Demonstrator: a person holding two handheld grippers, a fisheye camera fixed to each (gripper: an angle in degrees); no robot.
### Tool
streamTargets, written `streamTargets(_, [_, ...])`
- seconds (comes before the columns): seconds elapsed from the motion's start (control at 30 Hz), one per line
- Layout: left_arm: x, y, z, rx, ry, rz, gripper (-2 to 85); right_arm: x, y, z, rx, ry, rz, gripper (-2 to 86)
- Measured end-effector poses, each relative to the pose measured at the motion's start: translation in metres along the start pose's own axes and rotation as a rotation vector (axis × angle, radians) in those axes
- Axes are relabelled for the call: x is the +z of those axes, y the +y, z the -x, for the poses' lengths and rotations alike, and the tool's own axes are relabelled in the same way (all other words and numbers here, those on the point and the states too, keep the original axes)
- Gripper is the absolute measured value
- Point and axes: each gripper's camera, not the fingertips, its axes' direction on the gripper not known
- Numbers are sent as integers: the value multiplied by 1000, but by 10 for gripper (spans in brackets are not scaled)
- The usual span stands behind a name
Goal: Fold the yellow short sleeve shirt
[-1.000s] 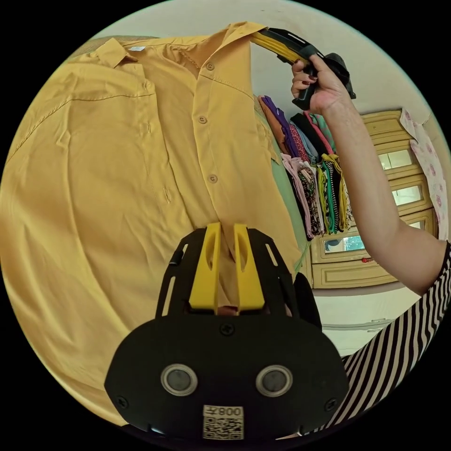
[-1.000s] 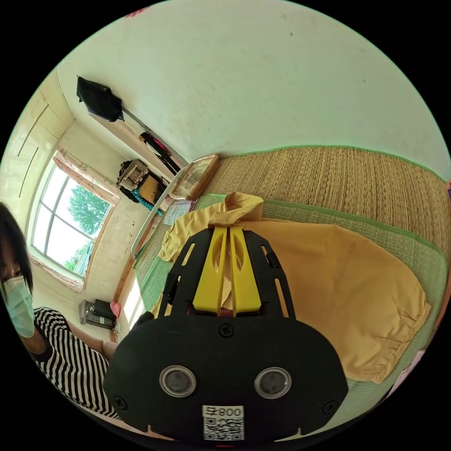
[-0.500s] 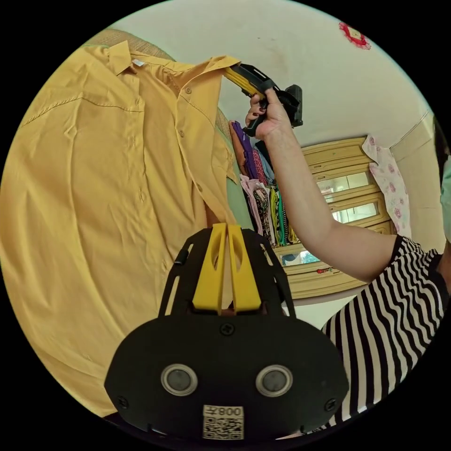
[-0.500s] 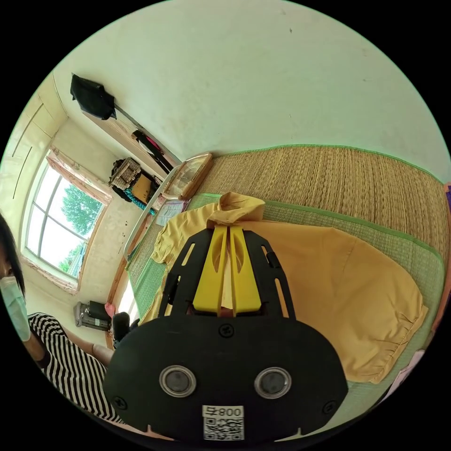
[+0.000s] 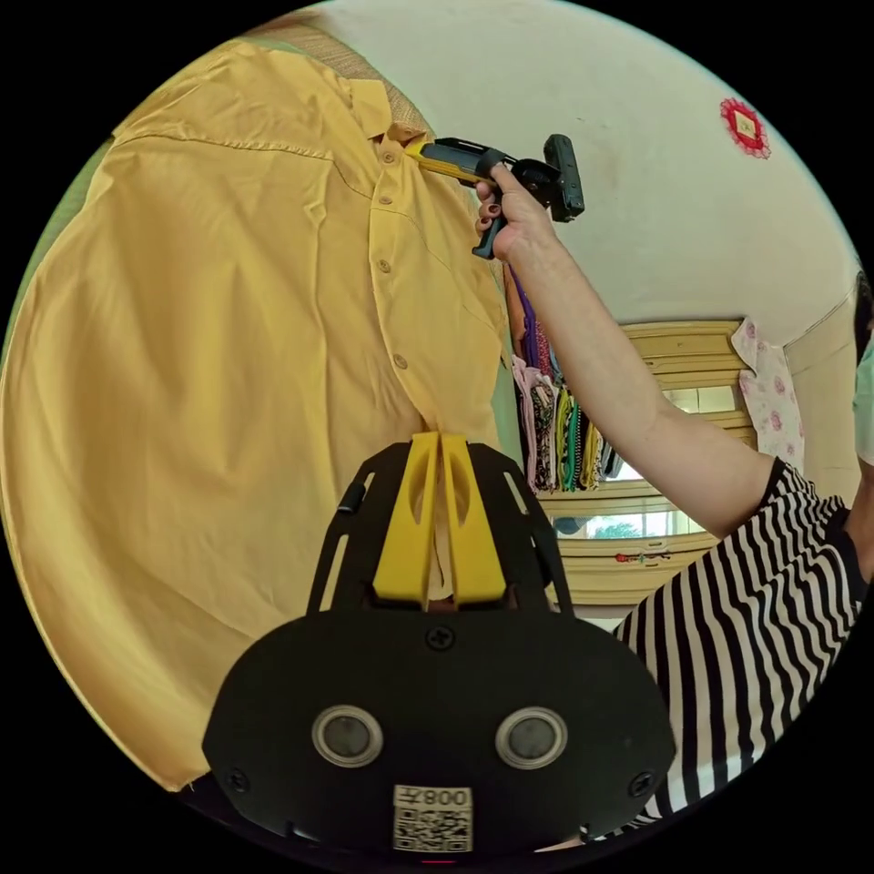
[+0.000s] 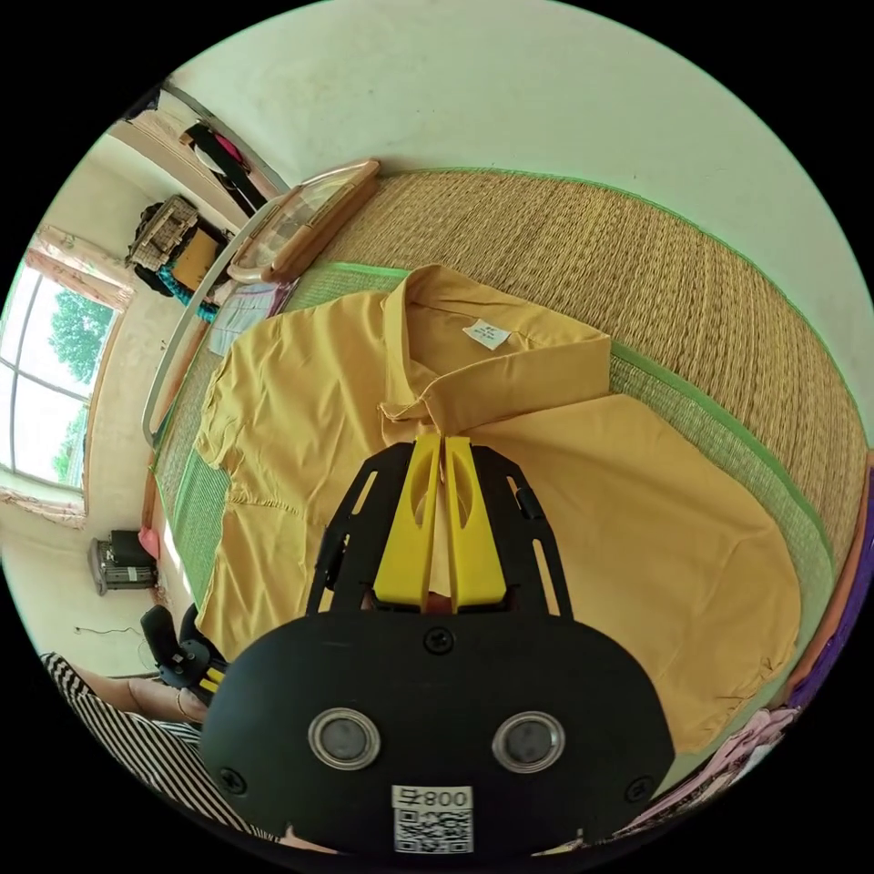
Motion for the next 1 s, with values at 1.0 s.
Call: streamTargets(1.0, [-52,23,127,-85,-56,-25,4,-108,265,147,-97,-174,151,87])
